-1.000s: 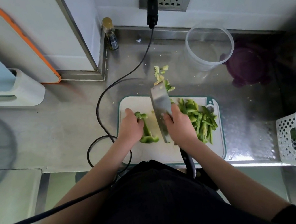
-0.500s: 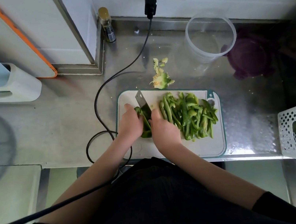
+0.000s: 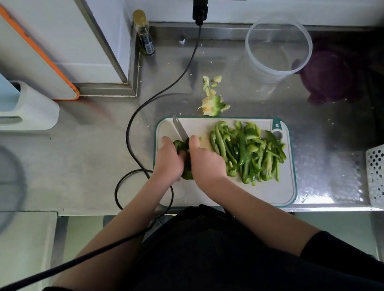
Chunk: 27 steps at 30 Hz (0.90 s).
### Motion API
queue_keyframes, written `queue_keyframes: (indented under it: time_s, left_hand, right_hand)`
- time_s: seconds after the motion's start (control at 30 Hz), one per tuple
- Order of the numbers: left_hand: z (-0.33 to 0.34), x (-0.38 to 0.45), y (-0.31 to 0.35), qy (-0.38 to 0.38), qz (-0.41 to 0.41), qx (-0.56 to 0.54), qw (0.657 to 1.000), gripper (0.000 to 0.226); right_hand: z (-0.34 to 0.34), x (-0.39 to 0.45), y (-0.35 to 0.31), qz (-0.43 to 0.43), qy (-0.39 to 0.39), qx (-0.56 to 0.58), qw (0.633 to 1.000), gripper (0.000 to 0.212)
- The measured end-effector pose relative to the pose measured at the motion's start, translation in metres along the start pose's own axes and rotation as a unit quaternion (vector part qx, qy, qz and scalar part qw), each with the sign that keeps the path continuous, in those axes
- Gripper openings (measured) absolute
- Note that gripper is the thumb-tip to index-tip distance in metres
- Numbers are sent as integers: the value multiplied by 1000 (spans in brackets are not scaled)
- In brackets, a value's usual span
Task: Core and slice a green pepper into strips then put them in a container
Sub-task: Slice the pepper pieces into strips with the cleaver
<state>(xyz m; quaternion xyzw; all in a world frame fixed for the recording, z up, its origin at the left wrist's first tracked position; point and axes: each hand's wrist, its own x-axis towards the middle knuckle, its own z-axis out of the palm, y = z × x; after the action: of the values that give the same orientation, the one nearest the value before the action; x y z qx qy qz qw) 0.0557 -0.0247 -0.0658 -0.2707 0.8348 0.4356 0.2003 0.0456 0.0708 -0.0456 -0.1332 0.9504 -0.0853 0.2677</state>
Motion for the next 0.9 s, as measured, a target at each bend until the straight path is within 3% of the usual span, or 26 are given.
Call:
queue_keyframes:
  time_s: [0.3, 0.43, 0.5, 0.57, 0.67, 0.77, 0.9]
  left_hand:
    - [5, -12, -6, 31, 27, 2, 999, 16]
    - [-18, -8, -12, 96, -1, -56, 994, 16]
    - [-30, -5, -12, 66, -1, -80, 995, 16]
    - [-29, -5, -6, 15, 16, -60, 998, 15]
    - [-13, -1, -1, -12, 42, -37, 998, 16]
    - [-2, 0, -6, -9, 68, 39, 997, 20]
    - [4, -3, -13, 17, 60, 47, 997, 22]
  right_hand:
    - [-4, -6, -1, -13, -2, -21, 1000, 37]
    - [2, -24, 7, -45, -11, -75, 996, 52]
    - [3, -27, 13, -35, -10, -76, 996, 56]
    - [0, -19, 19, 3, -1, -43, 999, 48]
    - [-10, -13, 40, 64, 53, 66, 994, 18]
    - [-17, -24, 55, 76, 96, 130, 984, 18]
    - [-17, -36, 47, 63, 78, 175, 979, 17]
